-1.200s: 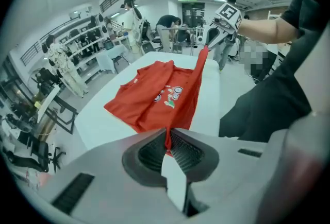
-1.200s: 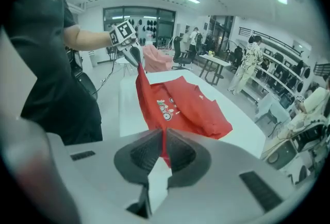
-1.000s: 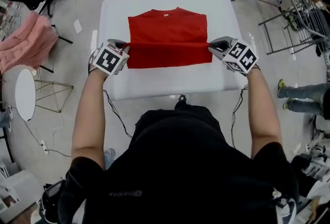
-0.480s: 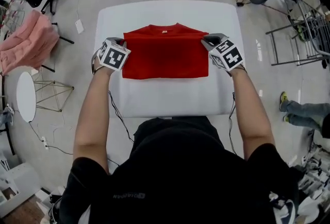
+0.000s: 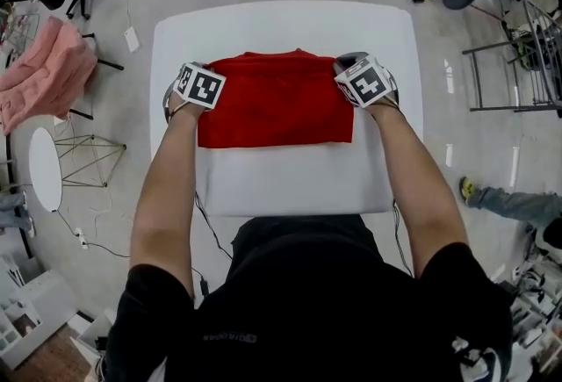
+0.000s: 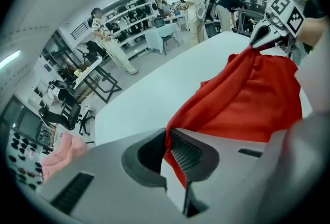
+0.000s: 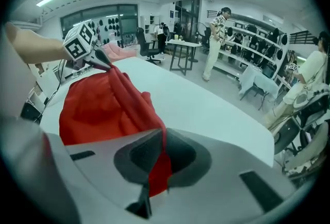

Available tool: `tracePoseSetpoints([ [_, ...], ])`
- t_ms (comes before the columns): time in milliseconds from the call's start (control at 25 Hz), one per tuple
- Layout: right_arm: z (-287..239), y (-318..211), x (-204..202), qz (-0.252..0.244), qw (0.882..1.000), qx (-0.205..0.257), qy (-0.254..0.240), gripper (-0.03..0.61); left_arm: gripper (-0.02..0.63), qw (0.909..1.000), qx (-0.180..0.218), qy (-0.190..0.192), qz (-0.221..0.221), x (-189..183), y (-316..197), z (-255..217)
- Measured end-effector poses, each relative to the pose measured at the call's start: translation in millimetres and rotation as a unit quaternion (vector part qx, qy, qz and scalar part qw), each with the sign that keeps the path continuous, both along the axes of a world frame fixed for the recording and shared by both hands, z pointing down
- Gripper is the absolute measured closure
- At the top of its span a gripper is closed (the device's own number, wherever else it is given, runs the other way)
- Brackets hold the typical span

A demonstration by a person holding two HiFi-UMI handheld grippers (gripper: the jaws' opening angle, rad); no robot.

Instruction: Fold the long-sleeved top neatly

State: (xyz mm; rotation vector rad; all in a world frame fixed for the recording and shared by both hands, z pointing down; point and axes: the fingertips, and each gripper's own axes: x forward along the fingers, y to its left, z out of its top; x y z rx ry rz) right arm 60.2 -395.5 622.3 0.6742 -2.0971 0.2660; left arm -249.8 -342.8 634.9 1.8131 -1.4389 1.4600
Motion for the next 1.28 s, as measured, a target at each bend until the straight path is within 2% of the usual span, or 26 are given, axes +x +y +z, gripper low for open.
tracePoseSetpoints([
  [120, 11, -4, -1, -0.005, 1.0, -0.006, 0.002, 0.548, 0.584, 0.9997, 0.002, 0.012, -0.022, -2, -4, 9],
  [280, 18, -3, -2, -0.003, 1.0, -0.011, -0.004, 0.545, 0.583, 0.9998, 0.009, 0.0, -0.02, 1, -6, 12],
  [360, 17, -4, -4, 0.002, 1.0, -0.013, -0.01, 0.539, 0.574, 0.9994, 0.017, 0.009, -0.028, 3, -6, 9],
  [400, 16, -4, -4, 0.009, 1.0, -0.014, -0.016, 0.533, 0.56, 0.9988, 0.025, 0.02, -0.037, 4, -5, 5],
  [560, 4, -6, 4, 0.045, 0.998, -0.002, -0.049, 0.439, 0.491, 0.9903, 0.07, 0.086, -0.084, 9, 5, -24],
  [720, -21, 1, 9, 0.062, 0.995, 0.035, -0.07, 0.437, 0.48, 0.9772, 0.108, 0.148, -0.108, 9, 23, -48],
  [960, -72, 40, 3, 0.084, 0.988, 0.071, -0.107, 0.465, 0.48, 0.9727, 0.147, 0.168, -0.063, 16, 53, -86],
  [1040, -87, 56, 5, 0.104, 0.983, 0.074, -0.132, 0.488, 0.482, 0.9676, 0.164, 0.186, -0.046, 23, 62, -97],
  [1160, -102, 86, 8, 0.141, 0.972, 0.068, -0.174, 0.556, 0.489, 0.9587, 0.179, 0.219, -0.022, 32, 83, -111],
  [1280, -109, 121, 6, 0.169, 0.964, 0.054, -0.198, 0.574, 0.538, 0.9525, 0.175, 0.249, 0.002, 38, 106, -117],
])
